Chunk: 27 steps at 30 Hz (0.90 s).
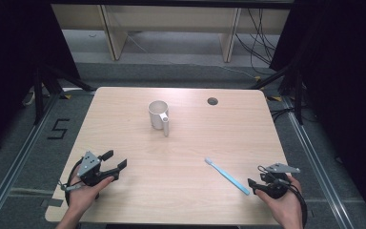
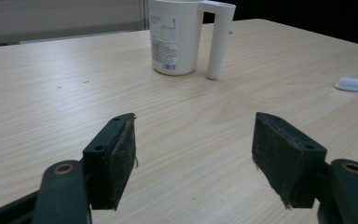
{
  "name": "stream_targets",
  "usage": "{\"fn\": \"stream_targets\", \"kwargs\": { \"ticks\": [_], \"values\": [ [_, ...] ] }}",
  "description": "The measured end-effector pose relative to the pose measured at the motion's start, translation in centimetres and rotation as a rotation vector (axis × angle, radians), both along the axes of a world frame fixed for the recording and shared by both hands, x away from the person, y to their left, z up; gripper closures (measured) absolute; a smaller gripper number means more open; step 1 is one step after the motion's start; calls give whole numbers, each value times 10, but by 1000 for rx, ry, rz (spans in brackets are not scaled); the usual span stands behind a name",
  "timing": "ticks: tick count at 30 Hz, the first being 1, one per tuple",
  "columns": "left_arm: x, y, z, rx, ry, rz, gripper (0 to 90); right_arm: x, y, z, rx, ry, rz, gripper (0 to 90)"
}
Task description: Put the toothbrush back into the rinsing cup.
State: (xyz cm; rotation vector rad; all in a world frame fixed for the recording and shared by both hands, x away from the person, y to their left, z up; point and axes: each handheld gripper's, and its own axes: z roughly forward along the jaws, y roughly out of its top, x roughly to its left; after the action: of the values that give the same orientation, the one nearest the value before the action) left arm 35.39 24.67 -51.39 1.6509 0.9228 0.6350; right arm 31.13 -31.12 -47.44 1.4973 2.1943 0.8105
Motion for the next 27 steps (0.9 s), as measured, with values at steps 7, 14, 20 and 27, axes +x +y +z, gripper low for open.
{"fn": "stream_targets", "kwargs": {
  "ticks": [7,14,20,27],
  "values": [
    [-2,-1,2,-3,5,10,284,-8,-9,7,-32,61,45,458],
    [-6,0,2,-14,12,4,285,-6,-5,14,-59,155,139,478],
    [-3,-1,3,-12,-8,-21,288,3,4,23,-123,327,256,512],
    [-1,-2,2,-6,-4,-31,294,17,14,23,-233,459,369,528]
  ]
}}
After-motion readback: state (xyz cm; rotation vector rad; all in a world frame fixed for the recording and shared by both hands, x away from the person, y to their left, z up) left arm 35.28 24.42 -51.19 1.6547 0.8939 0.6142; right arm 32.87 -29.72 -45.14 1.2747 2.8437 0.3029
